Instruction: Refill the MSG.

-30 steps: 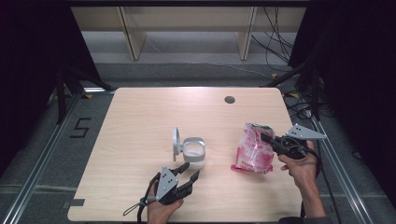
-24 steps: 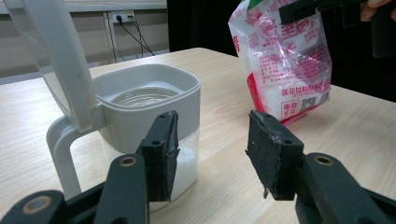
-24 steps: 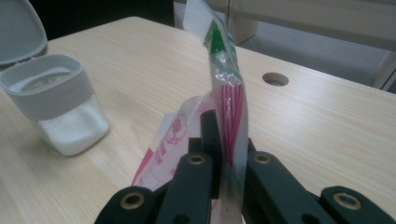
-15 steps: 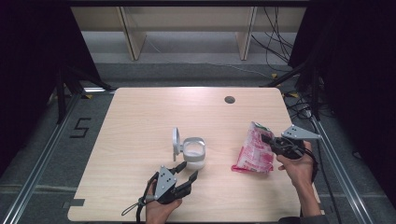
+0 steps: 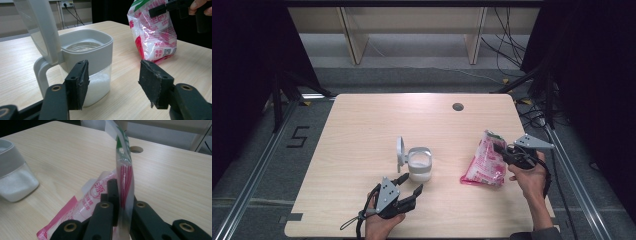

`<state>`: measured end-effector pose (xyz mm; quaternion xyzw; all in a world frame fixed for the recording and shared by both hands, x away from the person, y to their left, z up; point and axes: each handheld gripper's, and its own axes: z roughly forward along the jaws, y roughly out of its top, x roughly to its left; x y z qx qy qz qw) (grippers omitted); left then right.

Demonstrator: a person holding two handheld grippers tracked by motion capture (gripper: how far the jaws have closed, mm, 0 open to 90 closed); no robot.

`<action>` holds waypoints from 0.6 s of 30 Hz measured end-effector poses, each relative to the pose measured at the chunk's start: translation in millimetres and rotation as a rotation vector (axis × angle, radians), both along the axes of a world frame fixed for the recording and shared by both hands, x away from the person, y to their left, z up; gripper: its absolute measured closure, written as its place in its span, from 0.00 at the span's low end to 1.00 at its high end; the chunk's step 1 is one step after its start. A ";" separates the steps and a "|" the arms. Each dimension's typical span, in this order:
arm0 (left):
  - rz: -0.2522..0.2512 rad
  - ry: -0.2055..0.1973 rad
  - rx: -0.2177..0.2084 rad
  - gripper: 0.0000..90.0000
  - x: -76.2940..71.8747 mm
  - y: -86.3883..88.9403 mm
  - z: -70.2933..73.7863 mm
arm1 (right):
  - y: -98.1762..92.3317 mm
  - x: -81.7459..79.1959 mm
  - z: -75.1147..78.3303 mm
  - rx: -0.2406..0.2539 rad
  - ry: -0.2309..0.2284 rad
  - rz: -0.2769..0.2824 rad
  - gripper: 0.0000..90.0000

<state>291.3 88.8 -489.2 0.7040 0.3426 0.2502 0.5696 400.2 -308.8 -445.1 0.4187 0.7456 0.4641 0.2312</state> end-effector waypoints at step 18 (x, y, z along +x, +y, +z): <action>0.039 0.025 0.018 0.36 0.1 13.9 2.9 | 2.8 10.0 -8.1 -0.029 0.031 -0.047 0.98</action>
